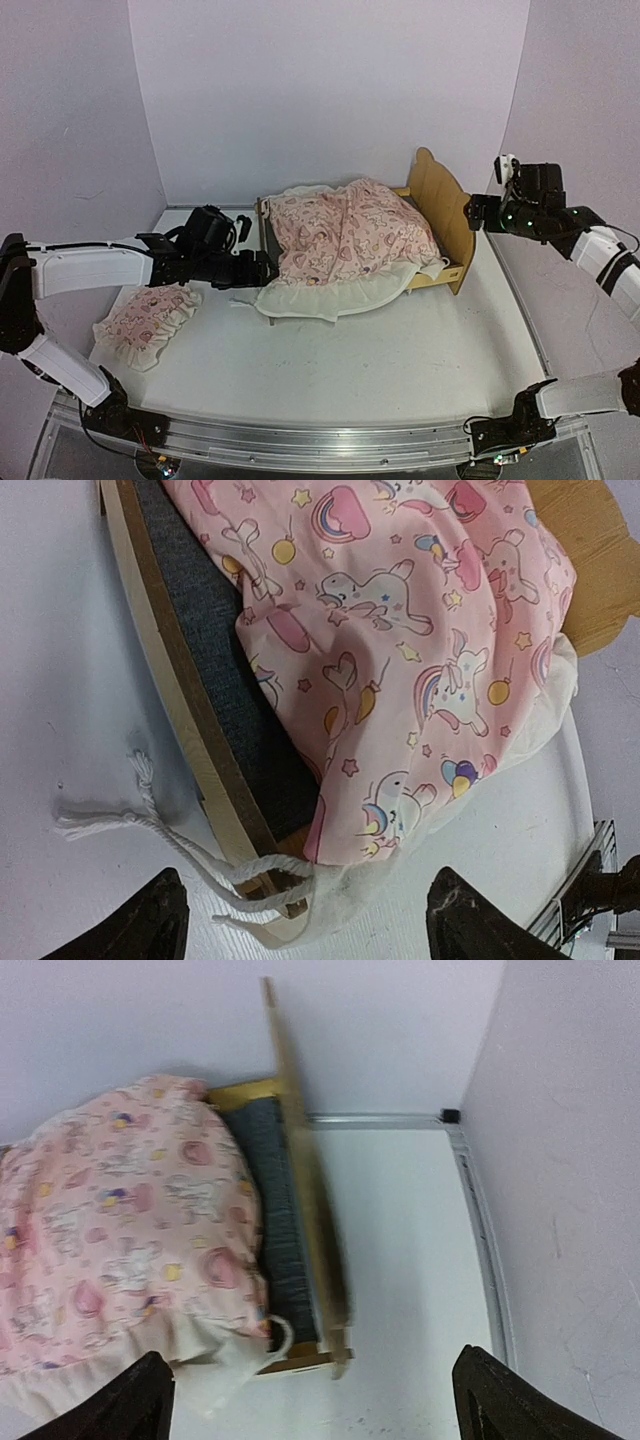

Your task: Set up the pet bed

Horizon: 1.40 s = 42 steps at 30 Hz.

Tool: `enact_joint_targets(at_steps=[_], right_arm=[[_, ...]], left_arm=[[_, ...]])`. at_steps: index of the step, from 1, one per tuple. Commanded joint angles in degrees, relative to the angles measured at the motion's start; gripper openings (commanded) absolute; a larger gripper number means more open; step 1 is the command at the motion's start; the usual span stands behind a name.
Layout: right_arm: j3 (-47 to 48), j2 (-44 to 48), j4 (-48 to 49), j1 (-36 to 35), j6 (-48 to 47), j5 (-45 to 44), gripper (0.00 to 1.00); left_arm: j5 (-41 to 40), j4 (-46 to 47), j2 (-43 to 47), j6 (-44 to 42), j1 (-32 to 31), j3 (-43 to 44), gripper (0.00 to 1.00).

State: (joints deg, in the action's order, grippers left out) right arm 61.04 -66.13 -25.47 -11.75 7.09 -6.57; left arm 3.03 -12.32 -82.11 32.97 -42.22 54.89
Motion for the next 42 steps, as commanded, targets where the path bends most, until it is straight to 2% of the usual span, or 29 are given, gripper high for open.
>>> enact_joint_targets(at_steps=[1, 4, 7, 10, 11, 13, 14, 15, 16, 19, 22, 25, 26, 31, 33, 35, 40, 42], right_arm=[[1.70, 1.13, -4.41, -6.93, 0.68, 6.67, 0.98], [-1.44, -1.18, -2.91, -10.06, 3.24, 18.92, 0.98], [-4.03, -3.92, -2.01, -11.69, 2.46, 17.52, 0.98], [-4.75, -7.55, -1.49, -11.77, 0.25, 11.30, 0.97], [-4.33, -9.05, -1.62, -11.73, 0.07, 9.53, 0.91], [-3.00, -11.86, -2.89, -11.77, -0.01, 7.08, 0.63], [-2.60, -12.78, -3.37, -11.77, 0.25, 6.72, 0.52], [-2.62, -13.29, -3.51, -11.78, 0.71, 5.44, 0.43], [-3.01, -13.54, -3.42, -11.73, 1.13, 3.96, 0.41], [-4.50, -14.98, -1.84, -11.77, 1.16, 1.17, 0.41], [-4.63, -17.63, -0.49, -11.72, 0.35, 0.06, 0.56], [-5.03, -19.68, 2.38, -11.72, 0.08, 1.69, 0.58], [-4.72, -20.47, 2.70, -11.72, 0.15, 2.19, 0.58], [-4.69, -22.34, 4.95, -11.76, -0.06, 0.87, 0.56], [-4.92, -22.46, 5.89, -11.85, -0.02, 0.27, 0.50], [-5.40, -22.26, 7.06, -11.83, 0.02, -0.40, 0.39], [-4.94, -21.22, 7.60, -11.89, 0.03, -1.49, 0.03], [-4.98, -19.78, 6.39, -11.88, -0.20, -2.90, 0.00]], left_arm=[[1.92, 3.53, -2.69, -0.29, 0.03, -0.26, 0.80], [1.79, 3.15, -4.18, -0.34, 0.01, -0.48, 0.77], [3.29, 3.09, -4.78, -0.03, -0.10, -0.49, 0.72], [4.40, 3.09, -5.53, 0.18, -0.15, -0.46, 0.62], [4.50, 3.09, -5.79, 0.26, -0.22, -0.49, 0.60], [4.61, 3.09, -6.40, 0.53, -0.32, -0.59, 0.56], [4.68, 3.20, -6.66, 0.85, -0.40, -0.72, 0.54], [4.89, 3.41, -7.09, 1.07, -0.47, -0.85, 0.51], [5.11, 3.59, -7.37, 1.19, -0.62, -0.98, 0.49], [5.19, 3.93, -7.76, 1.58, -0.93, -1.29, 0.44], [5.37, 4.05, -7.14, 1.58, -1.02, -2.13, 0.40], [5.54, 4.10, -6.25, 1.61, -1.03, -2.80, 0.33], [6.17, 4.13, -6.03, 1.83, -1.05, -3.04, 0.35], [9.27, 6.33, -4.22, 3.33, -1.90, -5.09, 0.60], [9.45, 7.02, -3.64, 3.21, -2.57, -5.61, 0.64], [9.10, 7.45, -4.08, 2.98, -3.28, -5.57, 0.64], [6.30, 6.80, -5.74, 2.87, -3.57, -3.85, 0.40], [3.67, 5.42, -4.86, 2.29, -3.51, -3.18, 0.30]])
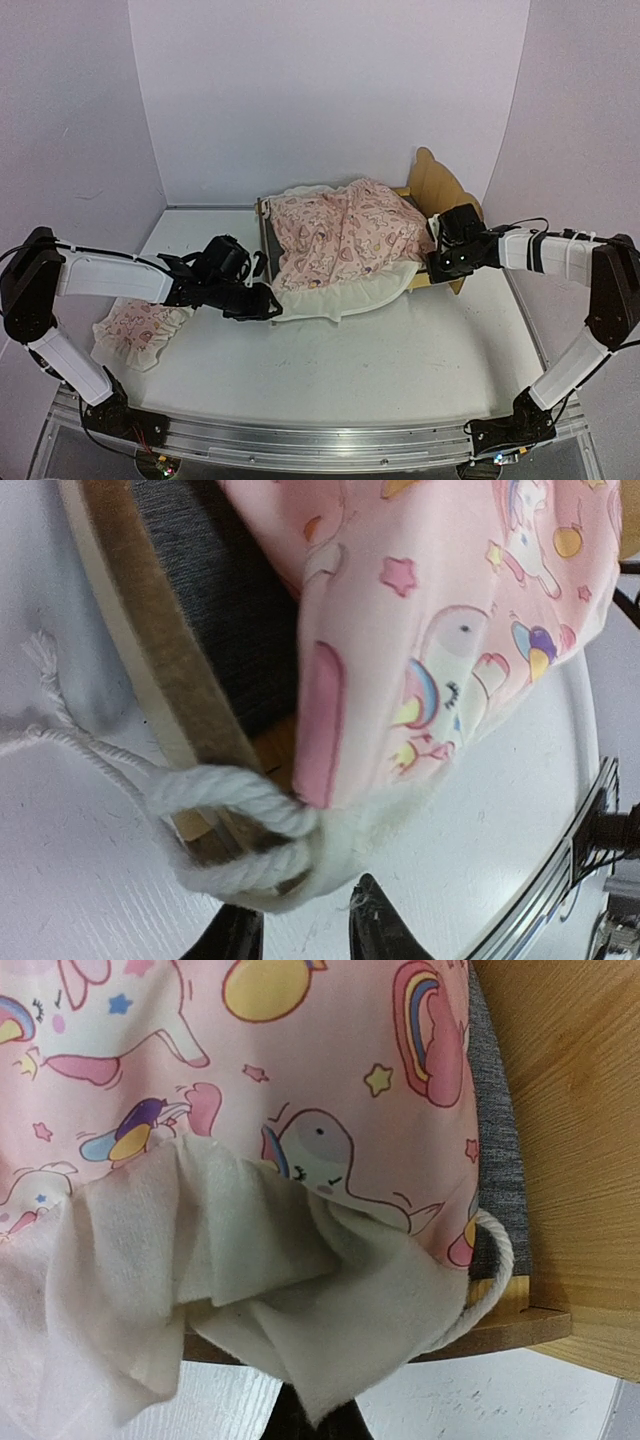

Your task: Set up the pet bed

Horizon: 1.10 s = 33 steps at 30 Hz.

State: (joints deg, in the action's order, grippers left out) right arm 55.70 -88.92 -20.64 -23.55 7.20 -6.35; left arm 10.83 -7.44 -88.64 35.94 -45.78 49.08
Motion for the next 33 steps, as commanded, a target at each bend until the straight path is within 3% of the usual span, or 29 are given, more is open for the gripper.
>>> enact_joint_targets(at_steps=[1, 4, 11, 17, 18, 22, 24, 27, 33], right_arm=[[0.15, 4.03, 1.08, -0.04, -0.63, -3.73, 0.00], [-0.34, 8.56, -1.31, -0.02, -1.43, -5.91, 0.00], [-1.29, 18.98, -6.16, 0.04, -3.39, -13.44, 0.00], [0.41, 20.08, -6.69, 0.08, -4.48, -17.98, 0.00], [0.97, 19.42, -6.65, 0.11, -4.48, -18.07, 0.00], [3.96, 14.61, -4.94, 0.04, -5.23, -16.04, 0.00], [5.27, 12.44, -4.51, 0.08, -5.52, -16.79, 0.00], [5.63, 11.69, -4.19, 0.16, -5.48, -17.24, 0.00], [3.87, 12.63, -3.81, 0.13, -5.27, -17.14, 0.00]], left_arm=[[-5.31, -0.61, 2.16, -1.27, 0.07, 3.24, 0.22], [-7.35, -2.84, 4.27, -2.43, 0.08, 4.26, 0.01], [-10.05, -3.81, 10.42, -3.05, 0.25, 3.65, 0.00], [-9.42, -5.09, 12.00, -4.60, 0.35, 4.92, 0.00], [-8.71, -5.09, 11.76, -4.48, 0.34, 4.88, 0.05], [-8.86, -3.47, 9.62, -3.23, 0.02, 3.29, 0.53], [-8.15, -1.30, 7.66, -2.83, -0.02, 2.11, 0.68], [-6.75, 2.01, 4.48, -3.03, -0.10, 1.31, 0.75], [-6.34, 4.16, -1.87, -5.22, -0.10, 3.76, 0.73]])
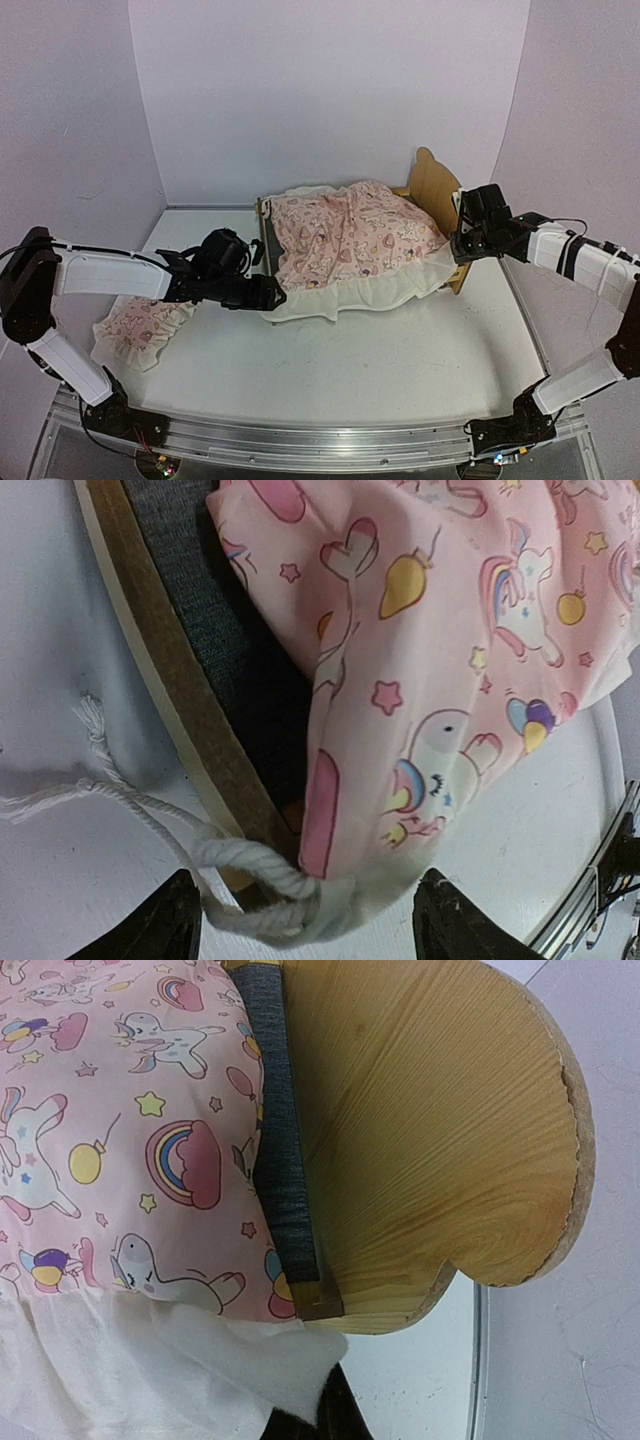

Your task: Set up the pet bed

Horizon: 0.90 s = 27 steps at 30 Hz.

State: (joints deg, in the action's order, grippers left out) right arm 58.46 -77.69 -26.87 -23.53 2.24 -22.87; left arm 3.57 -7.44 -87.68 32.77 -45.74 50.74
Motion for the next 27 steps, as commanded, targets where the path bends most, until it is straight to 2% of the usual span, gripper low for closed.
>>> enact_joint_targets(at_steps=[1, 4, 8, 10, 11, 15, 18, 22, 27], right_arm=[[1.24, 1.40, 2.44, 0.09, -0.09, 0.10, 0.00], [1.65, 1.40, 2.53, 0.12, 0.22, 2.24, 0.00], [1.28, 1.66, 2.53, 0.08, 0.07, 0.41, 0.00], [0.86, 1.80, 2.62, 0.11, 0.23, -3.38, 0.00], [0.59, 1.96, 2.55, 0.09, 0.42, -6.46, 0.00], [1.00, 2.98, 2.45, 0.61, 0.27, -13.96, 0.00], [2.80, 3.09, 2.70, 1.30, -1.36, -11.37, 0.00], [3.15, 2.93, 2.87, 1.25, -3.60, 4.12, 0.00], [1.32, 1.59, 1.49, 1.25, -2.78, 24.51, 0.00]], left_arm=[[1.25, 4.37, -3.53, -2.36, -0.14, 2.53, 0.71], [2.15, 5.53, -4.77, -2.96, -0.14, 3.39, 0.58], [0.83, 4.53, -4.54, -2.91, -0.14, 3.41, 0.25], [-0.70, 2.85, -3.36, -2.58, -0.10, 3.10, 0.06], [-1.34, 1.98, -2.40, -2.48, -0.08, 2.99, 0.01], [-1.91, 0.18, 1.98, -2.50, -0.01, 2.36, 0.00], [-3.93, -2.93, 4.39, -3.41, 0.11, 3.88, 0.00], [-8.31, -5.80, 4.50, -4.12, 1.77, 4.92, 0.00], [-9.21, -7.76, 2.34, -4.67, 3.70, 5.75, 0.00]])
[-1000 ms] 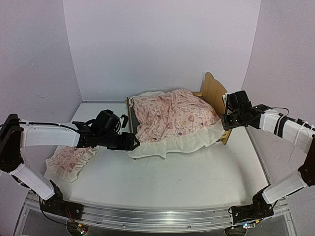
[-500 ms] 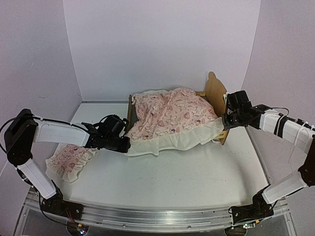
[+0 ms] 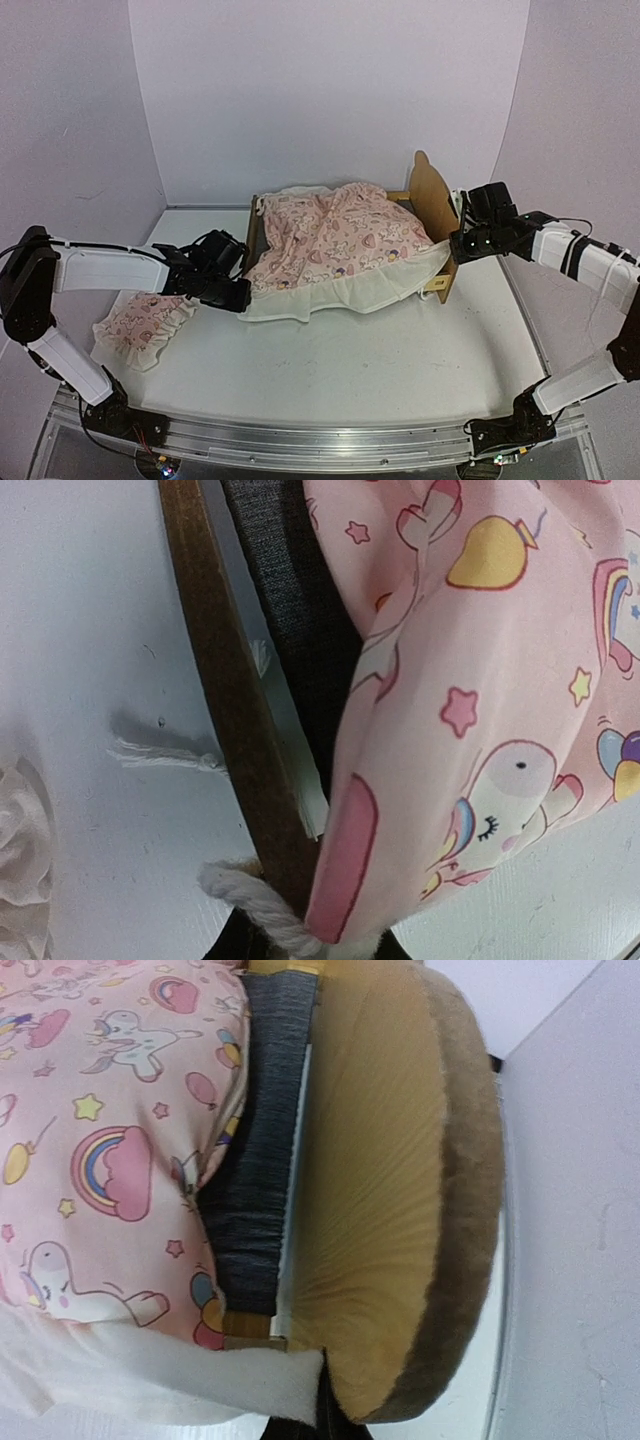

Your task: Set up the pet bed

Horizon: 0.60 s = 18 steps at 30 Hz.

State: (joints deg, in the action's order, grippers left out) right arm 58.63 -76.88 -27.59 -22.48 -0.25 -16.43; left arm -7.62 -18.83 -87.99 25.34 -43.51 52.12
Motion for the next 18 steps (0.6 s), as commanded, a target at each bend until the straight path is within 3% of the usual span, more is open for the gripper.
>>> enact_joint_targets(at_steps=[1, 3, 4, 7, 10, 13, 18], right_arm=[[1.32, 0.57, 1.86, 0.22, -0.20, 20.64, 0.00], [2.33, 0.42, 1.39, 0.21, 1.95, 24.59, 0.00], [2.95, 0.26, 1.21, 0.24, 2.34, 26.32, 0.00], [6.22, -1.16, -1.01, 0.24, 2.96, 30.93, 0.00], [9.57, -3.20, -3.42, 0.24, 4.48, 35.41, 0.00], [12.27, -5.91, -3.44, 0.20, 5.62, 45.89, 0.00], [16.39, -10.39, -3.34, 0.22, 8.23, 45.77, 0.00]], left_arm=[[1.94, 3.36, 2.49, 2.48, 1.45, 4.87, 0.00], [2.59, 2.83, 2.66, 1.45, 1.49, 5.60, 0.02], [2.64, 2.05, 3.10, 1.15, 1.49, 6.01, 0.10], [0.61, -3.00, 6.19, 0.17, 1.49, 7.70, 0.47], [-1.42, -7.84, 11.71, -0.54, 1.49, 9.36, 0.69], [1.22, -7.66, 16.42, -1.29, 1.15, 10.58, 0.76], [2.85, -1.14, 13.91, -3.58, -4.04, 14.44, 0.83]])
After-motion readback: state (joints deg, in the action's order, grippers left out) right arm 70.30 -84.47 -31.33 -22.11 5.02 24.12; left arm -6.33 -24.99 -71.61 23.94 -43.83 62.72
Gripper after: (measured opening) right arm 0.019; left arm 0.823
